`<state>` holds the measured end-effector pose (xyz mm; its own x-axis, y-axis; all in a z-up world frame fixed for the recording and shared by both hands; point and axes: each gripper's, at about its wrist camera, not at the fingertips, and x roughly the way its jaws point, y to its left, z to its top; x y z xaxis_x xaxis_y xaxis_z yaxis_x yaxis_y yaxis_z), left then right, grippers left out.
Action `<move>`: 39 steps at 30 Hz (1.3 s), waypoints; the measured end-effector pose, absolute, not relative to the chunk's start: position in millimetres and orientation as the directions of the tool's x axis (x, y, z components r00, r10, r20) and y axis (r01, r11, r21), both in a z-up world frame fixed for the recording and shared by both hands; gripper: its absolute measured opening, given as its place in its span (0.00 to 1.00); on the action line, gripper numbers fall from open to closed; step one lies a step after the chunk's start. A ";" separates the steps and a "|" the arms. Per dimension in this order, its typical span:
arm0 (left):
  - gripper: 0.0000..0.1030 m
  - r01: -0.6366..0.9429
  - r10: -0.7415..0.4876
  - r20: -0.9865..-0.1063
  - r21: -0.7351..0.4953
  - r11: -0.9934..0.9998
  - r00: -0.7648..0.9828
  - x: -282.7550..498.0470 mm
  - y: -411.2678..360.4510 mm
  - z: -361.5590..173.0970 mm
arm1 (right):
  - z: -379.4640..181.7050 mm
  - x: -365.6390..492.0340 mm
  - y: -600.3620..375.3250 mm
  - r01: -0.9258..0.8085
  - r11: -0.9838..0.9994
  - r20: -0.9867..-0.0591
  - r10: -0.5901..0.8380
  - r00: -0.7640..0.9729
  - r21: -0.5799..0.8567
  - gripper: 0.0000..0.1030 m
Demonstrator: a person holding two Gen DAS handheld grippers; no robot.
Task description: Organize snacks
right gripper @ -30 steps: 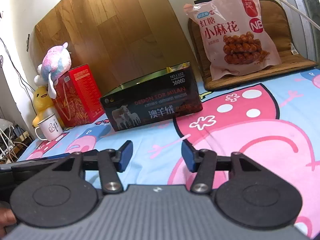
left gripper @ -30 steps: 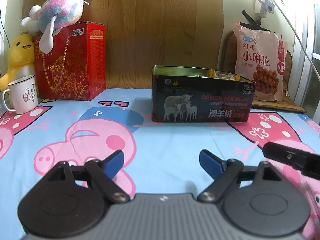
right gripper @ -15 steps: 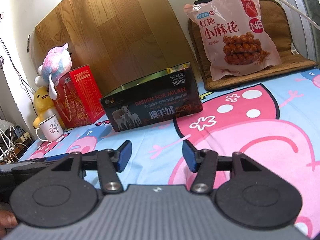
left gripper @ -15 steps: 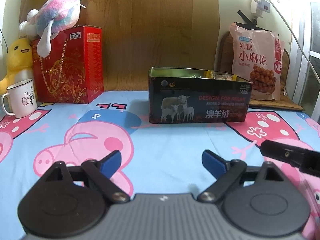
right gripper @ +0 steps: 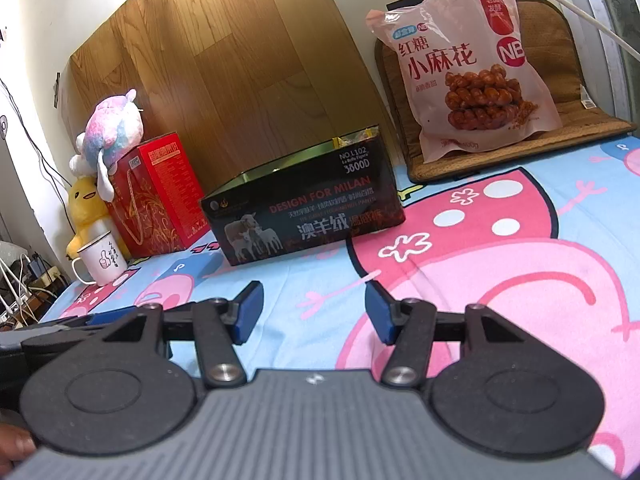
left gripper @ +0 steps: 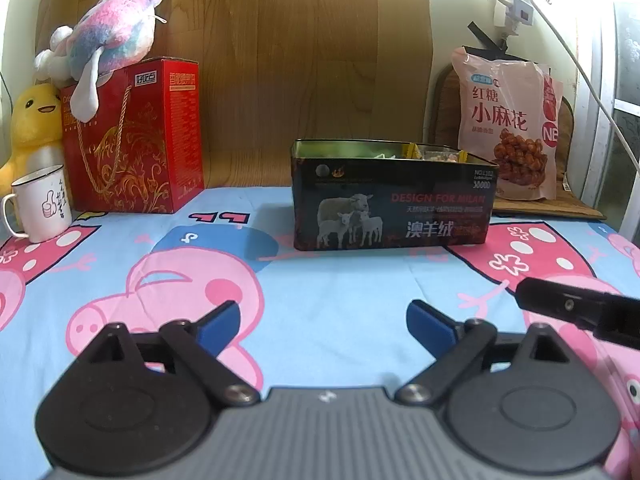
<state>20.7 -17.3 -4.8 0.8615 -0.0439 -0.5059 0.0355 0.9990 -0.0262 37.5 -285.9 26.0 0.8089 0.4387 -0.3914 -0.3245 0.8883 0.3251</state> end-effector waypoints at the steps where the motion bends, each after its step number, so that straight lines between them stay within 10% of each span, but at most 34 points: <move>1: 0.91 0.035 -0.044 -0.506 -0.026 0.999 0.862 20.7 -17.4 -4.8 | 26.0 37.5 -285.9 -0.324 0.888 -0.391 0.439 0.809 0.325 0.57; 39: 0.92 0.032 -0.038 -0.510 -0.019 0.999 0.859 21.8 -17.7 -4.6 | 27.0 36.8 -287.5 -0.318 0.887 -0.383 0.436 0.814 0.334 0.59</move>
<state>21.8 -17.7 -4.6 0.8594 -0.0376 -0.5100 0.0324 0.9993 -0.0190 36.8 -287.5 27.0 0.8142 0.4360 -0.3833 -0.3177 0.8873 0.3344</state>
